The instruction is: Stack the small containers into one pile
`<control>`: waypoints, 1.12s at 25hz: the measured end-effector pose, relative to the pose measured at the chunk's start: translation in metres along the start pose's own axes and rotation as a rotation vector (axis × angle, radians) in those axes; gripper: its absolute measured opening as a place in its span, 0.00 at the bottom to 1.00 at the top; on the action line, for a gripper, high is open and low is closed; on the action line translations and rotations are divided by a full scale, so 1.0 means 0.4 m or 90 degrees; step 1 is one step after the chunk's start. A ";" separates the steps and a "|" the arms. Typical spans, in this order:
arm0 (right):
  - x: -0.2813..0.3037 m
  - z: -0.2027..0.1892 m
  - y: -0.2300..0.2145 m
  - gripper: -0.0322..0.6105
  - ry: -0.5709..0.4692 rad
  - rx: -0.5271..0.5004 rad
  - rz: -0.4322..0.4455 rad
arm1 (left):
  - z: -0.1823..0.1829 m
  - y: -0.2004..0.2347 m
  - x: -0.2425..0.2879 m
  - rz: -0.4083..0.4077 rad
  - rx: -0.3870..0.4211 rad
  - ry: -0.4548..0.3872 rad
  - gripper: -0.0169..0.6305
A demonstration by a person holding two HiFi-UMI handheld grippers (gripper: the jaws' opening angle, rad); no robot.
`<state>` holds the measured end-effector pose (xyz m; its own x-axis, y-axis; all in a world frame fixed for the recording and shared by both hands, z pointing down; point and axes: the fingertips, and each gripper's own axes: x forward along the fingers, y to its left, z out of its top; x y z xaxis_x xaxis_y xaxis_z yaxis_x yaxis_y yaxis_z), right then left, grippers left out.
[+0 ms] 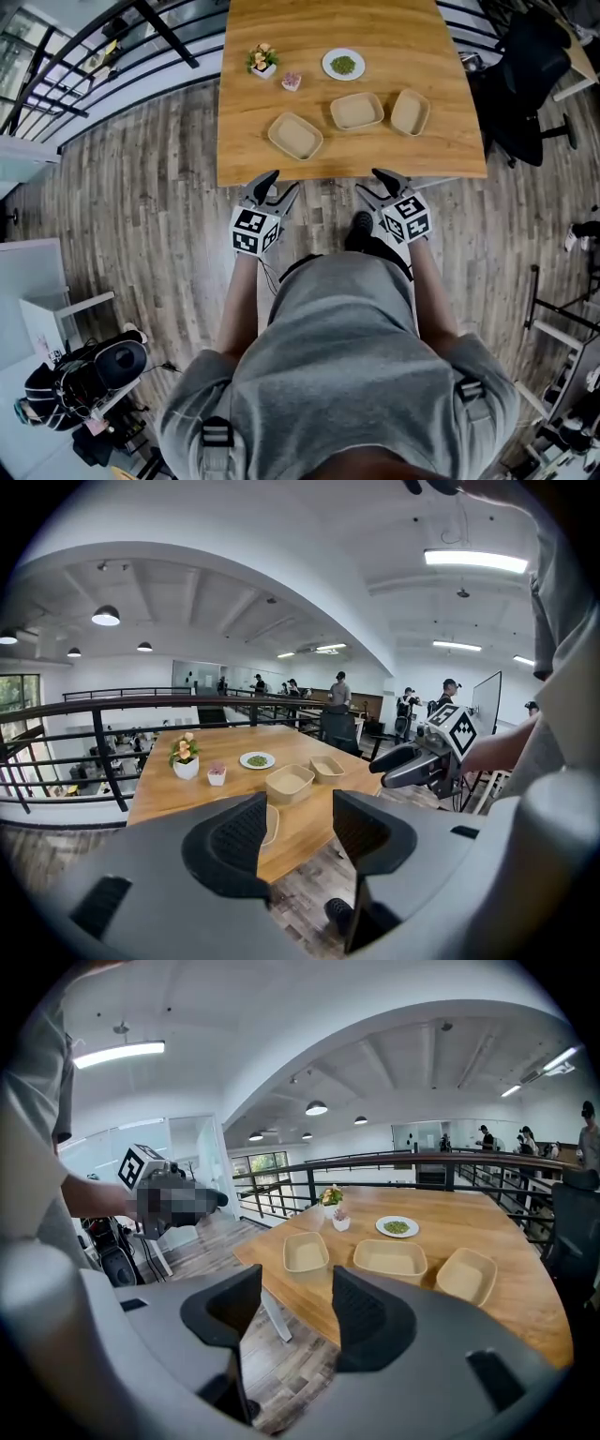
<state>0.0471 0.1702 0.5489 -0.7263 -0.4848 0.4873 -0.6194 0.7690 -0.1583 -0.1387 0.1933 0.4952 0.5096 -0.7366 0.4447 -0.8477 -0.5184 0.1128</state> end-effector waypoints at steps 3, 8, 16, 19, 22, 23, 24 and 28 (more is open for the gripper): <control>0.003 0.023 -0.052 0.43 0.000 -0.007 0.019 | 0.033 -0.005 0.051 0.017 0.003 0.000 0.37; 0.021 0.033 -0.110 0.43 0.025 -0.044 0.066 | 0.070 -0.014 0.135 0.044 -0.030 -0.009 0.37; 0.030 0.023 -0.234 0.42 0.052 -0.067 0.118 | 0.121 -0.021 0.255 0.086 -0.054 -0.016 0.37; 0.037 0.019 -0.264 0.42 0.061 -0.079 0.138 | 0.125 -0.019 0.275 0.105 -0.068 -0.018 0.37; 0.049 0.025 -0.274 0.42 0.066 -0.092 0.158 | 0.120 -0.018 0.290 0.117 -0.083 -0.013 0.37; 0.055 0.026 -0.277 0.42 0.068 -0.094 0.163 | 0.120 -0.018 0.295 0.119 -0.087 -0.012 0.37; 0.061 0.027 -0.279 0.42 0.069 -0.095 0.168 | 0.120 -0.017 0.300 0.120 -0.091 -0.012 0.37; 0.087 0.026 -0.285 0.42 0.076 -0.097 0.178 | 0.116 -0.005 0.315 0.121 -0.096 -0.008 0.37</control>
<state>0.0893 0.0611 0.5751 -0.8164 -0.2015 0.5413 -0.3432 0.9230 -0.1741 -0.0661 0.0814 0.5097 0.3394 -0.8210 0.4591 -0.9406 -0.2996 0.1596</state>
